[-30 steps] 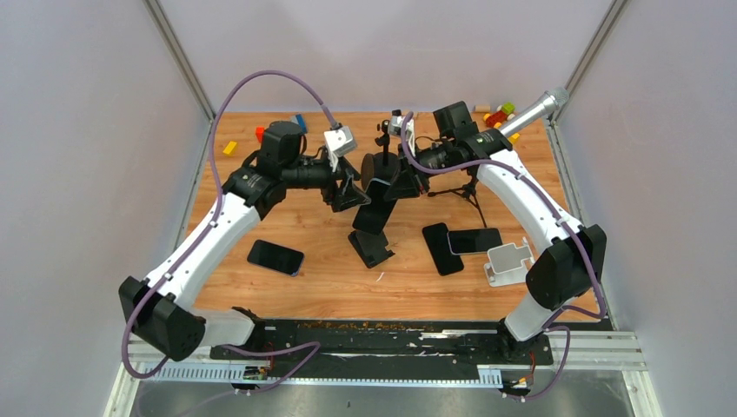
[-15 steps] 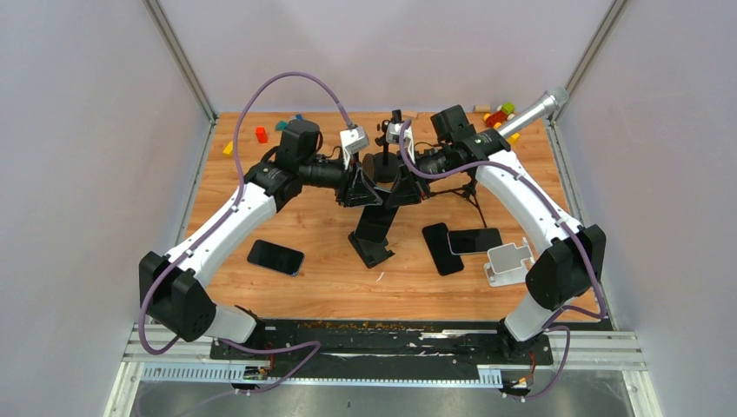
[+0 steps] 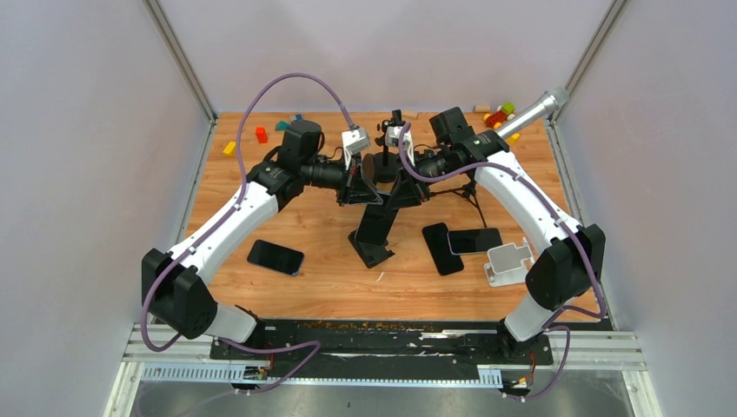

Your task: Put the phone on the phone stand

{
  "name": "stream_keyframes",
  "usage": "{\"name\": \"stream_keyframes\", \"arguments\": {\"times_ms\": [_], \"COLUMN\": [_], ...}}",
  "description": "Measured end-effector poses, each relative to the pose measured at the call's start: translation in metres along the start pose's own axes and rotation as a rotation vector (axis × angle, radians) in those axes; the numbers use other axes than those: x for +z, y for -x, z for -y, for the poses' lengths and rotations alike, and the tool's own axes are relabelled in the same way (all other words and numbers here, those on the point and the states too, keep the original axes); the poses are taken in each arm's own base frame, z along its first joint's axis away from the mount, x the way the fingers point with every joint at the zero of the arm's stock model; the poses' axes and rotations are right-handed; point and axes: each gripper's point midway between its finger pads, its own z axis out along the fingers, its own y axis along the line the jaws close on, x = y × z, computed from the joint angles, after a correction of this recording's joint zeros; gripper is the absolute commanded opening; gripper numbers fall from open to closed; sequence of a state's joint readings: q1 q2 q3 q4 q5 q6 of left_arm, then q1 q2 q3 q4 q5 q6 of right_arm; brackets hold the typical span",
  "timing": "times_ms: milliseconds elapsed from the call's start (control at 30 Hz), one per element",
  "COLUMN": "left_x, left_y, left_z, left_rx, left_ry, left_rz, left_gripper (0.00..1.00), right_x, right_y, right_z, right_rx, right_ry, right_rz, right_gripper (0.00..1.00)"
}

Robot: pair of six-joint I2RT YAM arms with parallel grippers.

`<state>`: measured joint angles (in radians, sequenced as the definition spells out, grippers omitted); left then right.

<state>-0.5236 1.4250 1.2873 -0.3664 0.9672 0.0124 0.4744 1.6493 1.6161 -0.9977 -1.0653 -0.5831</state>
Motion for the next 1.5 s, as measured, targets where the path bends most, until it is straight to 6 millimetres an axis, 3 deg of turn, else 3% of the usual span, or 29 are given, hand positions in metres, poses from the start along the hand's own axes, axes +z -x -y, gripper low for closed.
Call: {"name": "stream_keyframes", "arguments": {"times_ms": [233,333,433,733,900,1033,1200,1500], "left_x": [-0.002,-0.008,-0.013,-0.033,-0.036,-0.036,-0.039,-0.039], "left_y": [-0.009,-0.023,-0.029,-0.037,-0.054,-0.063,-0.056,-0.064], "left_z": [-0.001,-0.001,-0.006,-0.026,-0.04,-0.04,-0.034,-0.033], "left_rx": [-0.02,-0.06,-0.085,-0.169,-0.243,-0.284,-0.274,-0.26], "left_ry": [0.045,0.101,0.161,0.32,0.356,0.351,0.32,0.317], "left_rz": [0.054,0.078,0.117,0.327,0.423,0.464,0.535,0.569], "left_gripper": [0.0,0.0,0.0,0.0,0.0,0.0,0.0,0.0], "right_x": [-0.001,-0.003,-0.007,-0.02,-0.029,-0.031,-0.029,-0.029], "right_y": [-0.003,-0.003,-0.003,-0.012,-0.016,-0.018,-0.023,-0.021], "right_z": [0.003,0.004,0.007,0.011,0.011,0.013,0.017,0.019], "right_rx": [0.029,0.059,0.08,0.124,0.128,0.124,0.128,0.12], "right_ry": [-0.018,-0.024,-0.039,-0.083,-0.112,-0.127,-0.131,-0.135], "right_rz": [-0.009,-0.005,-0.001,0.016,0.039,0.055,0.06,0.068], "right_gripper": [0.42,0.66,0.76,0.76,0.76,0.75,0.75,0.75]}}
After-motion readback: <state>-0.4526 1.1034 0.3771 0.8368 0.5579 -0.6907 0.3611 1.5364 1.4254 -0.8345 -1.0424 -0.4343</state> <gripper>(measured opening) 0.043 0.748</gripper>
